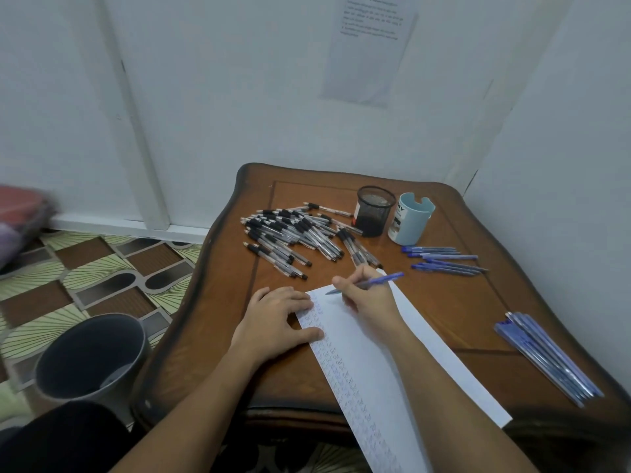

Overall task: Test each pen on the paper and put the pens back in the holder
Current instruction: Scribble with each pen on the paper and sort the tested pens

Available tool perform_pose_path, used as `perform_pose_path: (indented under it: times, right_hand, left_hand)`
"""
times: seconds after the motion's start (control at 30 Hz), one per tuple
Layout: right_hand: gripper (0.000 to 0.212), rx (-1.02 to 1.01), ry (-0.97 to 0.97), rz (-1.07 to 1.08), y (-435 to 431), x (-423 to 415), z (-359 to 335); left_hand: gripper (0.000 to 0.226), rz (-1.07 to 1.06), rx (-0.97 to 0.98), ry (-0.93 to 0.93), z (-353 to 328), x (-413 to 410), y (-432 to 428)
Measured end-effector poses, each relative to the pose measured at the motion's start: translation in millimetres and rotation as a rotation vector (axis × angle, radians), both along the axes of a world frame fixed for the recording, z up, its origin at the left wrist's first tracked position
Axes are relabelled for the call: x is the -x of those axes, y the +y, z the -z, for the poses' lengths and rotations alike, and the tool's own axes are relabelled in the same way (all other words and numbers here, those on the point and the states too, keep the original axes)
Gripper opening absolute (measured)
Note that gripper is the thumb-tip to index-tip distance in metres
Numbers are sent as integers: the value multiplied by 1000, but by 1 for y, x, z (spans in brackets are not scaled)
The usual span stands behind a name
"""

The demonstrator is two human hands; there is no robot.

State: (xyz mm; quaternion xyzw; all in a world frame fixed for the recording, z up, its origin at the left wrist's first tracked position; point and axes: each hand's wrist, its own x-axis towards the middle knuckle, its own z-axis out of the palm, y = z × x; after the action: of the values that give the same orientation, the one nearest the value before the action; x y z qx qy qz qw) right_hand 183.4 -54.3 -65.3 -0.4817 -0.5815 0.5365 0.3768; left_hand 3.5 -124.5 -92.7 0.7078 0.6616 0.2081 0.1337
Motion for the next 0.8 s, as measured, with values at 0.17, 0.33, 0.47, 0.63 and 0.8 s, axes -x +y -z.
perform_pose_path:
  times: [0.17, 0.33, 0.47, 0.63, 0.8]
  right_hand:
    - [12, 11, -41, -75, 1, 10, 11]
    - [28, -77, -167, -44, 0, 14, 11]
    - [33, -113, -138, -18, 1, 15, 16]
    - [34, -135, -153, -24, -3, 14, 21]
    - [34, -145, -138, -34, -3, 15, 24]
  left_hand:
    - [67, 3, -7, -6, 2, 1, -1]
    - [66, -4, -23, -15, 3, 1, 0]
    - [65, -3, -27, -37, 4, 1, 0]
    - [64, -1, -25, -35, 2, 1, 0]
    - [64, -5, -38, -36, 2, 1, -2]
